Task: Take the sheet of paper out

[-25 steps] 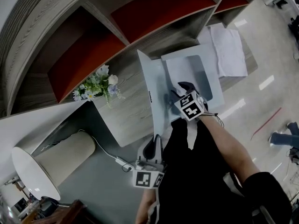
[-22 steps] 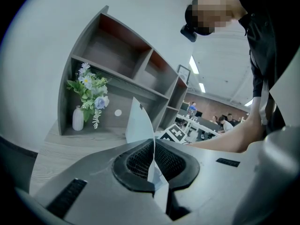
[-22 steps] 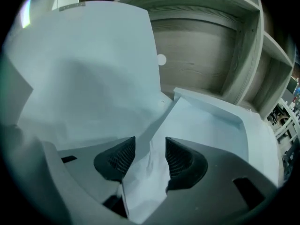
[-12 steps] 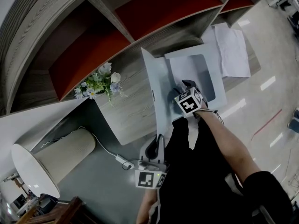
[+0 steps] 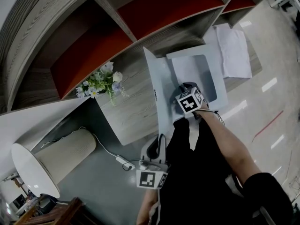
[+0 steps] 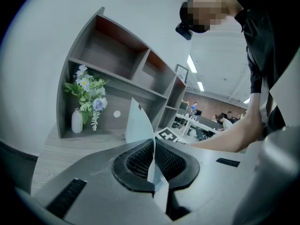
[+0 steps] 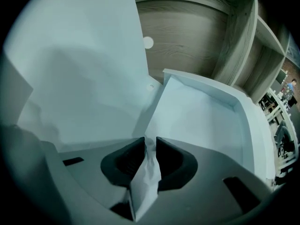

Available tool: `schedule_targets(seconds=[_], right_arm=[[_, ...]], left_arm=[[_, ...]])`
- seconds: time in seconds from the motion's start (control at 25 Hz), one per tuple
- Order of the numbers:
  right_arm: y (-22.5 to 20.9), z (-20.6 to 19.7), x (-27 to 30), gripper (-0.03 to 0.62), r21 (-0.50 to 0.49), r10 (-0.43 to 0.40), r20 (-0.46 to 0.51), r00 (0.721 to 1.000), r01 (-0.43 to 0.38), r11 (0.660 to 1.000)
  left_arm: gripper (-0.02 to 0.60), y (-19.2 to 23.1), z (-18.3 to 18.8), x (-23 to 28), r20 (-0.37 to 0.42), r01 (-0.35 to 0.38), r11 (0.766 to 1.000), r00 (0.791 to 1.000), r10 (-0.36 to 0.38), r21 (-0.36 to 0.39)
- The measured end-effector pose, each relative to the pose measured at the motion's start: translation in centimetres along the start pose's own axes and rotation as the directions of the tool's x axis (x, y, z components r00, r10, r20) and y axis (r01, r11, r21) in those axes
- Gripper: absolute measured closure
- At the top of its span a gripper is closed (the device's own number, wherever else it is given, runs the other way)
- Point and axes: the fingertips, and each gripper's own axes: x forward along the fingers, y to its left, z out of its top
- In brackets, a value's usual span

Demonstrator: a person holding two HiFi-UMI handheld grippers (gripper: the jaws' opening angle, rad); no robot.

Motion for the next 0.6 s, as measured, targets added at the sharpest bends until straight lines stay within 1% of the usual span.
schedule_targets(seconds=[0.24, 0.4, 0.6], right_arm=[[-0.2, -0.2, -0.2, 0.574, -0.001, -0.009, -0.007, 1.000, 0.009, 1.000], [-0.5, 0.2, -0.8, 0.579, -0.008, -0.017, 0.017, 1.000, 0.018, 1.000], [-0.2, 0.6, -2.1, 0.580, 0.008, 0.020, 0.049, 0.999, -0.020, 1.000]], left_arm=[[0.565, -0.1, 0.1, 0.0, 0.004, 0.000, 1.000, 1.000, 0.000, 0.009], [0.565, -0.3, 0.0, 0.0, 0.006, -0.003, 1.000, 1.000, 0.003, 0.004], [0.565, -0.4, 0.1, 0.1, 0.010, -0.004, 1.000, 1.000, 0.004, 0.005]])
